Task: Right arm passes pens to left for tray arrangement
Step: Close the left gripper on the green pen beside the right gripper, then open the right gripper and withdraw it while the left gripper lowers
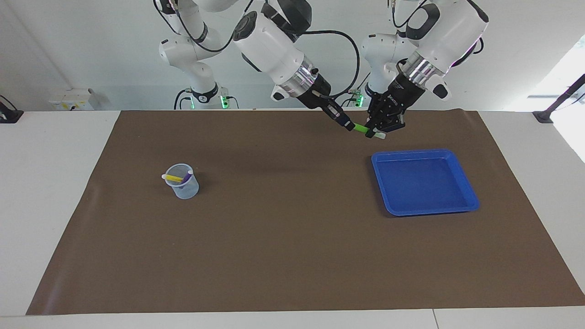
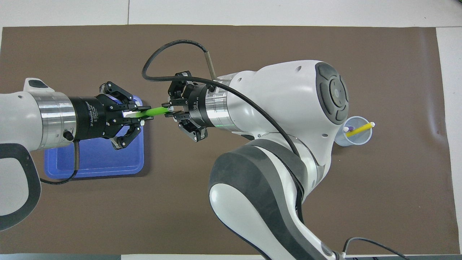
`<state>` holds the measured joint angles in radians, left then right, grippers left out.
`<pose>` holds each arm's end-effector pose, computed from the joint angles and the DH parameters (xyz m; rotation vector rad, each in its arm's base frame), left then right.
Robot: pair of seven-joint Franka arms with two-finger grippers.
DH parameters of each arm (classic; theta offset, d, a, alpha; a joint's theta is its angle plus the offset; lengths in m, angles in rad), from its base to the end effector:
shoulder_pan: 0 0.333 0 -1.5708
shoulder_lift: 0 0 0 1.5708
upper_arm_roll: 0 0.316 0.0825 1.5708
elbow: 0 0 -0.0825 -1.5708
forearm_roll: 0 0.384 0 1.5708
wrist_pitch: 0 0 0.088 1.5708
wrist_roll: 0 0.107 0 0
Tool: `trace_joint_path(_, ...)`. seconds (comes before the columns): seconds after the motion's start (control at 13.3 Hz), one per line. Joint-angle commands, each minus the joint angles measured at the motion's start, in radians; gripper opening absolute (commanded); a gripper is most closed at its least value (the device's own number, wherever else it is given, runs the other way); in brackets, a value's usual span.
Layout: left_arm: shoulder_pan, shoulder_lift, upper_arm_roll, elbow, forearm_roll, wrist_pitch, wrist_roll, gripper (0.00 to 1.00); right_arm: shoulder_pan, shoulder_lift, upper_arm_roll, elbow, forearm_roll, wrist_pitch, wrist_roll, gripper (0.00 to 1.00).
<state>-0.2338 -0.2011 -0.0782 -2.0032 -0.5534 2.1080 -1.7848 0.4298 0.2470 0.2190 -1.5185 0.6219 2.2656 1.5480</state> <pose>0.4943 -0.1885 0.5819 1.7348 1.9477 -0.3796 0.5418 0.4076 0.5832 -1.9771 1.3577 0.4155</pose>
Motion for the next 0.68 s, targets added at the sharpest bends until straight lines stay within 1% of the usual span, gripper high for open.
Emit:
trace_joint_path(0.0,-0.001,-0.011,0.012,-0.002,-0.003,0.010,-0.028,0.00,-0.002,0.009,0.005,0.018,-0.028,-0.014,0.004,1.00)
trace_joint_path(0.23,-0.001,-0.009,0.012,-0.002,-0.003,0.010,-0.028,0.00,-0.022,0.008,0.005,0.018,-0.056,-0.023,-0.011,1.00)
trace_joint_path(0.3,-0.001,-0.009,0.012,-0.002,-0.003,0.012,-0.025,0.00,-0.029,0.003,-0.004,0.018,-0.066,-0.046,-0.035,1.00)
trace_joint_path(0.45,0.005,-0.014,0.014,-0.012,-0.002,0.007,0.020,0.00,-0.083,-0.002,-0.004,0.017,-0.102,-0.118,-0.133,1.00)
trace_joint_path(0.6,0.034,-0.018,0.014,-0.028,-0.002,-0.006,0.151,0.00,-0.137,-0.011,-0.006,0.005,-0.117,-0.193,-0.247,1.00)
